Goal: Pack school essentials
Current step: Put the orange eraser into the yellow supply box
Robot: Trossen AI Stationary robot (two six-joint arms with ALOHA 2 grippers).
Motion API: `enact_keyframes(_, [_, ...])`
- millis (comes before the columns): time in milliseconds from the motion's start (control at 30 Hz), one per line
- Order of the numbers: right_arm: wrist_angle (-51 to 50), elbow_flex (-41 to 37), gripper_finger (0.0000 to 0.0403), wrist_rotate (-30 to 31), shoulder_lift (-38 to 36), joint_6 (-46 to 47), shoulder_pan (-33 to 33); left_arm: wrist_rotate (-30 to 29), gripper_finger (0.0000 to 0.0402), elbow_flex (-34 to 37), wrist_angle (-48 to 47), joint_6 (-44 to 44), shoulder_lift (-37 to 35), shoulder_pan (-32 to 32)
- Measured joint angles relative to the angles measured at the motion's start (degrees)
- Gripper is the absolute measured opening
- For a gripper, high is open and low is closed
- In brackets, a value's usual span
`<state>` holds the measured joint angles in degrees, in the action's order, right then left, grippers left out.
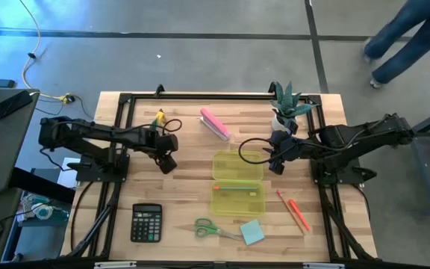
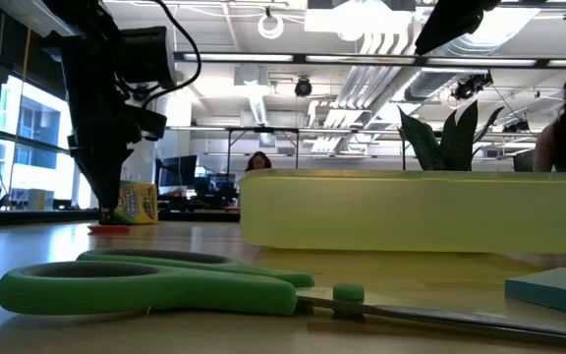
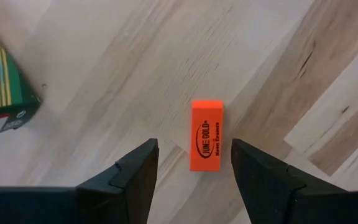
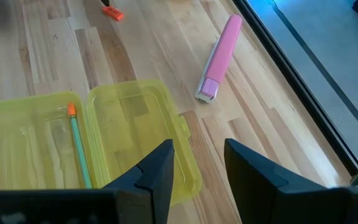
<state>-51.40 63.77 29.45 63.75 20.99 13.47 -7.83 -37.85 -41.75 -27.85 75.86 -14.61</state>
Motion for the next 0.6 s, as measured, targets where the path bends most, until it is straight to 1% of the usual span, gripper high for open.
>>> enact_keyframes(267, [-0.17, -0.02, 0.0134, -0.02, 0.0, 0.01, 0.01, 1.26, 0.0193, 0.0, 2.19, 0.59, 3.3, 0.0])
enact_keyframes(600, [-0.26, -0.02, 0.0134, 0.0, 0.0, 0.0, 0.0, 0.3, 0.0193, 0.02, 2.75, 0.56, 6.33, 0.0])
